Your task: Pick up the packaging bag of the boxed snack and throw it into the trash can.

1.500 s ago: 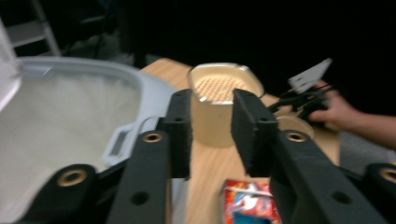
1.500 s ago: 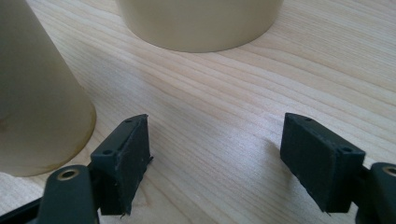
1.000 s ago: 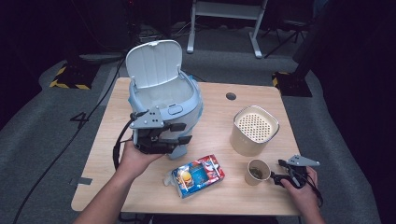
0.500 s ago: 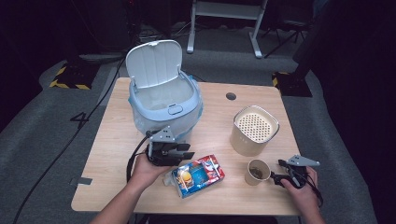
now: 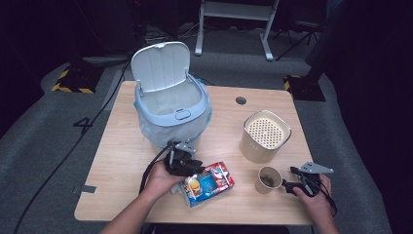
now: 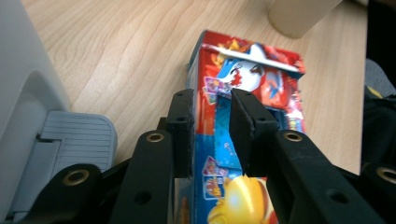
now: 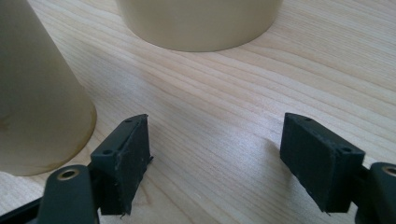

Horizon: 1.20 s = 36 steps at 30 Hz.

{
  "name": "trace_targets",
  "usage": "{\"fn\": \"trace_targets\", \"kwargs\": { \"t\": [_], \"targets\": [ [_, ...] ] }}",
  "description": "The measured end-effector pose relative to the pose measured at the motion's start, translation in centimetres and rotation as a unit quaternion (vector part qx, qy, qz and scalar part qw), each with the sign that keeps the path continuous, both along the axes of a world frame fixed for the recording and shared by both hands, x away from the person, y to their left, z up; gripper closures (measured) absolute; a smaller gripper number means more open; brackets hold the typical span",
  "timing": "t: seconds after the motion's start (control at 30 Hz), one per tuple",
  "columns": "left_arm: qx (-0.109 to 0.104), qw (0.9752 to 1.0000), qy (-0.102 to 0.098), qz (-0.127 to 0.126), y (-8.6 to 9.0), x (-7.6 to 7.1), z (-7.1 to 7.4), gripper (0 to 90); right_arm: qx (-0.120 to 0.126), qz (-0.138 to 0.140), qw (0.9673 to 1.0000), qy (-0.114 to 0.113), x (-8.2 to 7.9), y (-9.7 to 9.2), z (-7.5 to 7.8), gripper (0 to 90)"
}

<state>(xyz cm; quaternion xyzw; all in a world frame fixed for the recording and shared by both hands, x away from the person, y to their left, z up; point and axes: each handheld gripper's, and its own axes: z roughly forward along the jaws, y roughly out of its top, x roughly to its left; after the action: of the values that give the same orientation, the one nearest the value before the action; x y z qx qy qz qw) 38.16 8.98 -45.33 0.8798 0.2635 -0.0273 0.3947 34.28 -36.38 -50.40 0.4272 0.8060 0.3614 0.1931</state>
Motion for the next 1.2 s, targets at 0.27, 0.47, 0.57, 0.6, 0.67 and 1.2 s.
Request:
{"fn": "trace_targets", "kwargs": {
  "t": [0.27, 0.47, 0.57, 0.6, 0.67, 1.2],
  "targets": [
    [0.035, 0.9992, 0.019, -0.007, -0.9, 0.5, -0.9, 70.6, 0.0, 0.0, 1.0, 0.0, 0.0, 0.0, 0.0, 24.5],
    [0.064, 0.9978, 0.016, -0.006, -1.4, 0.5, -1.2, 77.4, 0.0, 0.0, 1.0, 0.0, 0.0, 0.0, 0.0, 24.5],
    [0.076, 0.9971, 0.007, 0.0, -1.4, 0.3, -1.1, 82.8, 0.0, 0.0, 1.0, 0.0, 0.0, 0.0, 0.0, 24.5],
    [0.078, 0.997, 0.001, -0.003, -1.5, 0.1, -1.0, 84.9, 0.0, 0.0, 1.0, 0.0, 0.0, 0.0, 0.0, 24.5],
    [0.081, 0.9967, -0.005, -0.003, -1.4, 0.0, -0.8, 87.8, 0.0, 0.0, 1.0, 0.0, 0.0, 0.0, 0.0, 24.5],
    [-0.032, 0.997, -0.069, 0.011, 0.9, -2.4, 3.6, 89.0, 0.0, 0.001, 1.0, 0.0, 0.0, 0.0, 0.0, 24.5]
  ]
}}
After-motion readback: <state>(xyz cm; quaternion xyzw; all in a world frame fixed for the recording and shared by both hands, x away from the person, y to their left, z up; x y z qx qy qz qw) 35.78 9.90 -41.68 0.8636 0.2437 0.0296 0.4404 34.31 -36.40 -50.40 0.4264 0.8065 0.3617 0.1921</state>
